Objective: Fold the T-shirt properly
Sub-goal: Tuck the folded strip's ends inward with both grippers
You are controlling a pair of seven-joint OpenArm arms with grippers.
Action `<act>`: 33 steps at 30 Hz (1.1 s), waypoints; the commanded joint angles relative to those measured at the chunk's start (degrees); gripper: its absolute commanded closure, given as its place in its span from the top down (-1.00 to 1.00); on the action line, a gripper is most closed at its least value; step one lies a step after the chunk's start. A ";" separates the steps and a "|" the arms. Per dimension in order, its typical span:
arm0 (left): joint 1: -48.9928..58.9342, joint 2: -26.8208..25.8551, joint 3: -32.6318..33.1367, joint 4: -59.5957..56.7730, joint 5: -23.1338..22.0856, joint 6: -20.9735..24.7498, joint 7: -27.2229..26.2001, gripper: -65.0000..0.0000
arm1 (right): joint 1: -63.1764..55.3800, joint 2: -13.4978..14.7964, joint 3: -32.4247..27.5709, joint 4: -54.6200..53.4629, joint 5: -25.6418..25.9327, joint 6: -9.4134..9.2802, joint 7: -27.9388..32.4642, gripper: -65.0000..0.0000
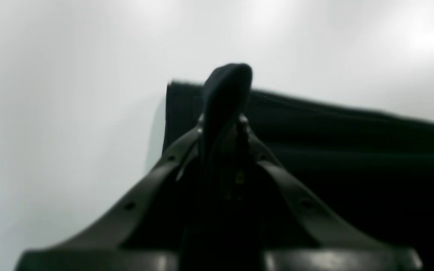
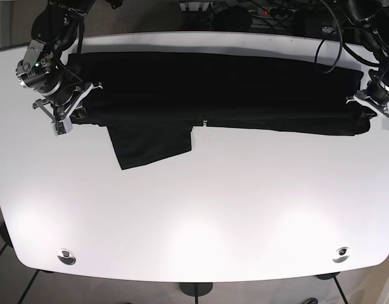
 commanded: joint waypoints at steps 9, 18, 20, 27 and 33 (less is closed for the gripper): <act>1.08 -1.63 -0.71 2.88 9.09 0.27 -1.62 0.27 | -5.36 0.82 4.77 2.31 3.66 -0.39 1.00 0.50; 0.99 2.59 4.92 11.59 9.71 0.27 -1.62 0.27 | 9.49 2.40 -0.15 -8.68 9.37 -1.26 -1.11 0.51; 1.08 3.38 7.12 9.65 9.71 0.27 -1.62 0.27 | 13.45 2.32 -0.68 -14.57 9.37 -3.11 -1.20 0.51; 0.73 3.56 7.38 -0.02 9.71 0.27 -1.97 0.04 | 21.80 3.99 -12.11 -35.23 9.37 -4.61 6.71 0.50; 1.08 3.47 7.38 -0.10 9.71 0.27 -1.97 0.04 | 20.92 1.70 -17.73 -36.81 9.63 -4.61 8.21 0.24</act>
